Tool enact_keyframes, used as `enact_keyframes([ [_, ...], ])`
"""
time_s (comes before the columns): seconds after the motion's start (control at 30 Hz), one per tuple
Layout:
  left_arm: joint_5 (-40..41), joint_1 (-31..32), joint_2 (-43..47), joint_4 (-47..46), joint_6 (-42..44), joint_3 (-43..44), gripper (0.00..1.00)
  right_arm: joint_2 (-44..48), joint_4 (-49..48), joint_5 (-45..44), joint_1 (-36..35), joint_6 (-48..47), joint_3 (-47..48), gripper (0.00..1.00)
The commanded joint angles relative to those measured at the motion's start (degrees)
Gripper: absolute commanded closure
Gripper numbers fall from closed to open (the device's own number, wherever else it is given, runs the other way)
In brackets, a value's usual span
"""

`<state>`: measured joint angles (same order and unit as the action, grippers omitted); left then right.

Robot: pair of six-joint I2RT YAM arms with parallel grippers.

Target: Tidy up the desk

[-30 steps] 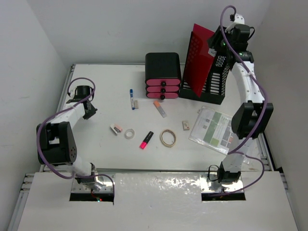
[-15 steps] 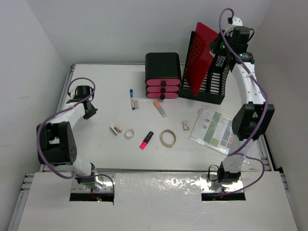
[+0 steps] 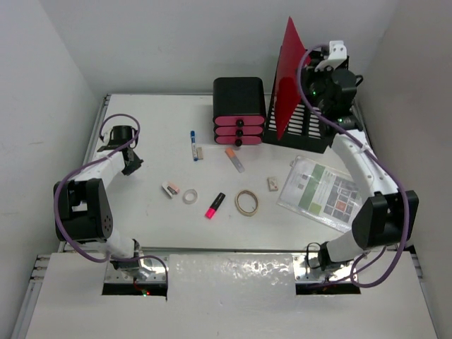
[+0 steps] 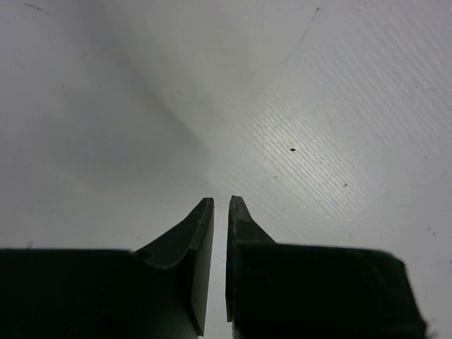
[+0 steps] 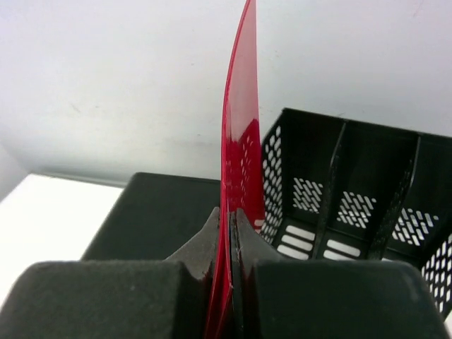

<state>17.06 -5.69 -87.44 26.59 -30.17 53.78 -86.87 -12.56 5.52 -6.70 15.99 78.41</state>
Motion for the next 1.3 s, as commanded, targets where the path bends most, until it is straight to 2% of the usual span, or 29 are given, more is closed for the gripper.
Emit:
enact_keyframes([
  [0.0, 0.08, 0.42, 0.60, -0.40, 0.99, 0.10, 0.92, 1.35, -16.85, -5.33, -1.74, -2.10, -5.01, 1.00],
  [0.13, 0.17, 0.42, 1.48, 0.04, 1.17, -0.52, 0.92, 0.22, -24.69, -9.47, -3.06, -2.01, -10.46, 1.00],
  [0.27, -0.01, 0.42, 2.10, 0.39, 1.26, -1.13, 0.92, -1.63, -29.97, -13.16, -4.02, -2.80, -11.09, 1.00],
  [0.6, 0.52, 0.42, 2.10, 0.48, 1.43, -1.75, 0.92, -6.20, -33.32, -16.86, -5.87, -4.29, -7.05, 1.00],
  [1.1, 1.05, 0.42, 1.13, 0.74, 1.35, -1.57, 0.92, -11.21, -38.77, -19.14, -7.54, -5.09, -9.24, 1.00],
  [1.27, 1.22, 0.42, 0.96, 0.92, 1.35, -1.66, 0.92, -11.74, -41.84, -22.22, -8.33, -8.51, -10.55, 1.00],
])
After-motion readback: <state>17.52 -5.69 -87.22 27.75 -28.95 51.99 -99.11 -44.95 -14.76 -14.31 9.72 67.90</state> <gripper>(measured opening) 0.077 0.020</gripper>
